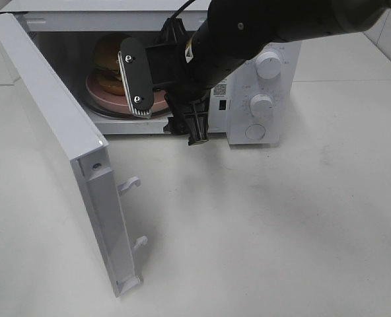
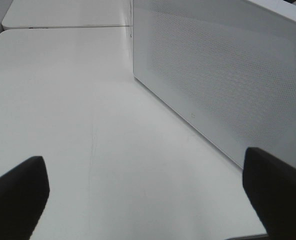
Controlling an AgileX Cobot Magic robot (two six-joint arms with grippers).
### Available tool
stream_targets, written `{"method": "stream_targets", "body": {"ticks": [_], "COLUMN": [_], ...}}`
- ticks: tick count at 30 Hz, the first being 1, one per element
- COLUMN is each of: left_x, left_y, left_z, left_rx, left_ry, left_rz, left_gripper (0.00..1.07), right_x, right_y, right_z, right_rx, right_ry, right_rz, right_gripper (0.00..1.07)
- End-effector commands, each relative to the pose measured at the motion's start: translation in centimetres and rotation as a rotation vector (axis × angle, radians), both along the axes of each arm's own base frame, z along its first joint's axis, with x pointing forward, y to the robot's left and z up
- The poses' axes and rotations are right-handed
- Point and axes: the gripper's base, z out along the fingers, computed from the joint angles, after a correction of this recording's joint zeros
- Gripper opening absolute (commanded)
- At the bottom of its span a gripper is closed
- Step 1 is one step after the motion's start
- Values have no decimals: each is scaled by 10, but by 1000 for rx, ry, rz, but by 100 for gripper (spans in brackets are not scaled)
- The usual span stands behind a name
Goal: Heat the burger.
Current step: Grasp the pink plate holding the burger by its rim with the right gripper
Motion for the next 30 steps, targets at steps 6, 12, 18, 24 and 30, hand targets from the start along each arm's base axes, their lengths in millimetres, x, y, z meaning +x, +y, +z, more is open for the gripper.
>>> {"method": "stream_targets", "body": {"ticks": [6,12,18,24,30], "left_x": [-3,-3,-3,-3,-3], "left_y": [0,0,0,0,0], "left_z": [0,0,0,0,0], "left_rx": [-1,-1,0,0,0], "left_ry": [-26,-26,-26,-26,-26], "left_rz": [5,5,5,5,5], "left_gripper": [101,101,101,101,101], "right_x": [19,32,47,60,75], "right_y": [18,28,40,50,60], "right_z": [-13,-24,-36,-51,-59], "right_rx": [16,18,22,17,19], "right_ry": [-13,-12,-19,-5,16], "right_rz": [1,-4,-5,-22,-74], "right_gripper": [83,83,82,80,78]}}
